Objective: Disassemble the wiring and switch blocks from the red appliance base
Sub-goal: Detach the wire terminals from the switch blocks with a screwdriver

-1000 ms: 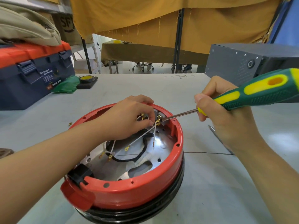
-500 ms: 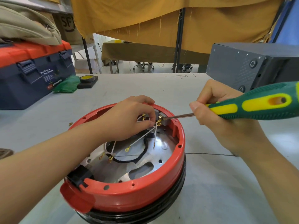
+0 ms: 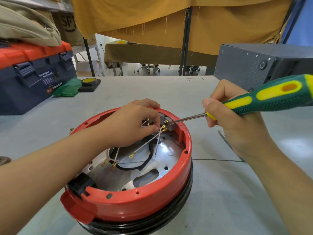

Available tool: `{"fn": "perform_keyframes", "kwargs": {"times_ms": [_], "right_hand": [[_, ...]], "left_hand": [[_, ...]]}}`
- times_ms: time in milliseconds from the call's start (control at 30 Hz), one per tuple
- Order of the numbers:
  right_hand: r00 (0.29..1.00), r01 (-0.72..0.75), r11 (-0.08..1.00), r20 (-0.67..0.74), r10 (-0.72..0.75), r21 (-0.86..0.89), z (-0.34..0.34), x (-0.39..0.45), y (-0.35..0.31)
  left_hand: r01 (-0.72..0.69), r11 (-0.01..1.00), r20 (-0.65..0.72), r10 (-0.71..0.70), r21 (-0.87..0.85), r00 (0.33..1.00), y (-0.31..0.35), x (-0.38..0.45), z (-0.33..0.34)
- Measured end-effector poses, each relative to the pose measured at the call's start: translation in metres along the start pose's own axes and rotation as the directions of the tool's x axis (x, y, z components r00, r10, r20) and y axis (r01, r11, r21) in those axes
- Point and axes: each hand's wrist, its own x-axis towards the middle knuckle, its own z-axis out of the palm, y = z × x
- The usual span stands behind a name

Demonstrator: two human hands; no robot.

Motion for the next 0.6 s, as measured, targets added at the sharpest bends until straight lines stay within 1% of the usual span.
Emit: {"fn": "perform_keyframes", "kwargs": {"times_ms": [367, 500, 600], "right_hand": [[0.997, -0.01, 0.999, -0.079, 0.014, 0.048, 0.0064, -0.0011, 0.0016], [0.99, -0.033, 0.996, -0.132, 0.043, 0.082, 0.008, -0.0009, 0.0029], [0.987, -0.035, 0.997, -0.156, 0.047, 0.076, 0.0106, -0.0024, 0.0013]], "left_hand": [[0.007, 1.0, 0.004, -0.007, 0.019, 1.0, 0.0027, -0.0006, -0.0008], [0.01, 1.0, 0.002, -0.01, 0.022, 1.0, 0.0029, -0.0002, -0.001], [0.014, 1.0, 0.007, -0.014, 0.022, 1.0, 0.0031, -0.0005, -0.0013]]}}
